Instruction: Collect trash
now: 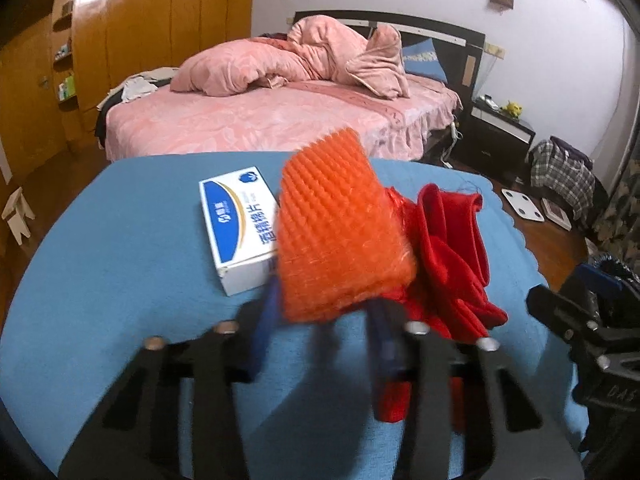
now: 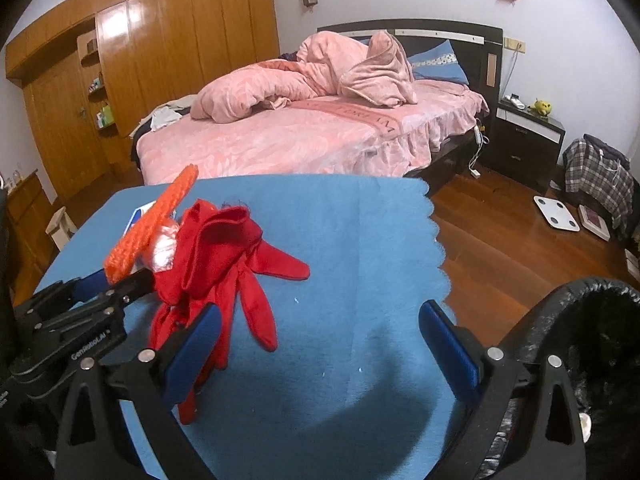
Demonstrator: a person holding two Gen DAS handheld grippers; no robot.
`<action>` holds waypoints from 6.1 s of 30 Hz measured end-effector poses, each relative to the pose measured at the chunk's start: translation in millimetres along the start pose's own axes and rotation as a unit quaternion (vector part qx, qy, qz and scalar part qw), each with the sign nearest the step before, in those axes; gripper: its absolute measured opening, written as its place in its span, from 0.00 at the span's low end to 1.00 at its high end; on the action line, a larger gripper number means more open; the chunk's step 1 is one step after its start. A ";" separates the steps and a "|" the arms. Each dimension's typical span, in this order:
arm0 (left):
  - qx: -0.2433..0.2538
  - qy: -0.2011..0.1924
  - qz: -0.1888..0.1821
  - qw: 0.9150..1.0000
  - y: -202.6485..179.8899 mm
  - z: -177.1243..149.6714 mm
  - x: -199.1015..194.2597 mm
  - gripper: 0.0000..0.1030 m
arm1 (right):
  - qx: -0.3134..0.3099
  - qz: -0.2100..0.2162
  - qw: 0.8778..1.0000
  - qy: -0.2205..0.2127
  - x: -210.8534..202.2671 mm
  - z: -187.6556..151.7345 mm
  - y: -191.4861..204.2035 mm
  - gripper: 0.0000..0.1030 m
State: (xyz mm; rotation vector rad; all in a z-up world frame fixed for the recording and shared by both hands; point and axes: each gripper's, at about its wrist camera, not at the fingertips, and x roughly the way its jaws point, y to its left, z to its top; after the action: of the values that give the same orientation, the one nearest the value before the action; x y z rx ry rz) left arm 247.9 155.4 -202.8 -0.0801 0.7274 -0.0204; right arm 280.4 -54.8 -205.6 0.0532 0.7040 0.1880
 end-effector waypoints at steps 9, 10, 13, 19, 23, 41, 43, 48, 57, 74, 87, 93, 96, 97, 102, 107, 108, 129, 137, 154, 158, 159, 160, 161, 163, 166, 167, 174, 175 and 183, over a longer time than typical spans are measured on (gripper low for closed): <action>-0.012 -0.020 0.002 1.000 3.9 -0.6 -7.5 0.10 | 0.000 0.001 1.000 0.005 2.6 -7.5 2.9 0.93; -0.015 -0.023 0.004 1.000 5.0 -0.9 -10.7 0.10 | 0.001 0.001 1.000 0.004 1.8 -7.5 2.6 0.93; -0.023 -0.030 0.007 0.999 9.5 -3.8 -23.1 0.10 | 0.003 0.003 1.000 0.001 -1.6 -7.0 2.7 0.93; -0.035 -0.026 0.035 0.998 27.7 -18.3 -46.3 0.10 | 0.003 0.015 1.000 -0.006 -7.9 -6.8 11.8 0.93; -0.035 -0.016 0.052 0.998 41.6 -29.5 -59.4 0.10 | -0.002 0.023 1.000 -0.006 -10.2 -7.5 21.1 0.93; -0.049 -0.021 0.011 0.999 51.1 -40.3 -81.3 0.69 | -0.013 0.028 1.000 -0.002 -14.4 -12.8 36.3 0.93; -0.054 -0.014 0.030 0.998 53.8 -36.9 -73.9 0.71 | -0.011 0.027 1.000 -0.001 -13.9 -12.6 34.1 0.93; -0.074 0.013 0.069 0.995 66.9 -33.8 -52.5 0.72 | -0.012 0.029 1.000 0.000 -12.2 -11.4 32.5 0.93; -0.081 0.062 0.090 0.991 78.6 -35.2 -26.4 0.73 | -0.023 0.037 0.999 -0.004 -7.1 -7.8 42.9 0.93; -0.081 0.018 0.043 0.996 63.0 -24.3 -39.7 0.07 | -0.055 0.064 0.995 0.050 27.0 -11.3 65.2 0.58; -0.050 0.017 0.013 0.999 36.6 -31.8 -53.5 0.07 | -0.040 0.094 0.994 0.038 -11.4 -24.8 47.5 0.11; -0.036 0.025 0.003 0.999 26.9 -42.0 -57.2 0.08 | -0.047 0.084 0.994 0.055 -30.1 -38.3 36.6 0.17; -0.032 0.028 0.002 0.999 24.1 -45.7 -57.8 0.08 | -0.042 0.083 0.994 0.054 -35.9 -42.8 31.5 0.36; -0.031 0.028 0.002 0.999 23.8 -46.6 -58.5 0.08 | -0.036 0.085 0.995 0.049 -38.3 -41.4 29.3 0.41; -0.028 0.023 0.005 0.999 24.6 -45.6 -61.2 0.08 | -0.018 0.091 0.996 0.012 -52.0 -23.8 22.7 0.46; -0.028 0.015 0.007 0.999 26.0 -40.2 -61.9 0.08 | -0.018 0.096 0.995 0.007 -39.3 -7.8 30.1 0.46; -0.027 0.014 0.006 1.000 25.6 -38.6 -61.5 0.08 | -0.023 0.096 0.995 0.009 -34.8 -7.5 34.0 0.46; -0.026 -0.009 0.001 1.000 26.9 -25.5 -72.5 0.08 | -0.021 0.150 0.988 -0.002 -34.7 3.4 41.6 0.03; -0.007 -0.032 -0.013 0.999 3.7 -10.5 -101.0 0.08 | -0.007 0.137 0.990 -0.030 -72.9 12.7 21.0 0.03; 0.044 -0.060 -0.095 0.993 -87.1 -1.2 -148.2 0.08 | 0.001 0.090 0.992 -0.093 -171.9 22.2 -50.2 0.03; 0.059 -0.062 -0.113 0.990 -108.7 -2.7 -153.2 0.08 | 0.010 0.076 0.992 -0.100 -184.7 18.4 -68.1 0.03; 0.065 -0.062 -0.119 0.989 -116.5 -3.0 -154.6 0.08 | 0.013 0.072 0.992 -0.102 -187.6 17.9 -73.2 0.03; 0.068 -0.062 -0.122 0.988 -120.6 -2.9 -155.2 0.08 | 0.015 0.069 0.992 -0.103 -190.3 17.8 -77.8 0.03; 0.071 -0.063 -0.126 0.987 -125.2 -3.1 -156.2 0.08 | 0.018 0.063 0.992 -0.106 -195.0 17.0 -84.5 0.03; 0.079 -0.063 -0.135 0.986 -137.1 -3.5 -157.5 0.08 | 0.020 0.058 0.992 -0.108 -200.5 15.9 -92.5 0.03; 0.089 -0.064 -0.148 0.983 -154.7 -3.7 -156.9 0.08 | 0.024 0.044 0.993 -0.111 -209.0 12.9 -106.9 0.03; 0.092 -0.065 -0.153 0.982 -159.0 -4.7 -157.9 0.08 | 0.027 0.038 0.993 -0.113 -212.9 11.4 -113.7 0.03; 0.110 -0.070 -0.184 0.974 -196.2 -6.2 -159.6 0.08 | 0.039 0.008 0.992 -0.117 -228.1 2.7 -140.3 0.03; 0.112 -0.070 -0.189 0.973 -202.9 -6.7 -159.6 0.08 | 0.042 0.003 0.992 -0.117 -230.5 1.1 -145.3 0.03; 0.130 -0.066 -0.231 0.962 -241.0 -11.3 -156.4 0.08 | 0.060 -0.027 0.991 -0.117 -242.9 -11.0 -176.2 0.03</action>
State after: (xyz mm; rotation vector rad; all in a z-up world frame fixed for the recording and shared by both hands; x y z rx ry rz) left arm 125.8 -78.3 -88.2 0.0023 0.5551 -0.5509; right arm 119.1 -273.9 -78.6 0.1680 0.4819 0.0859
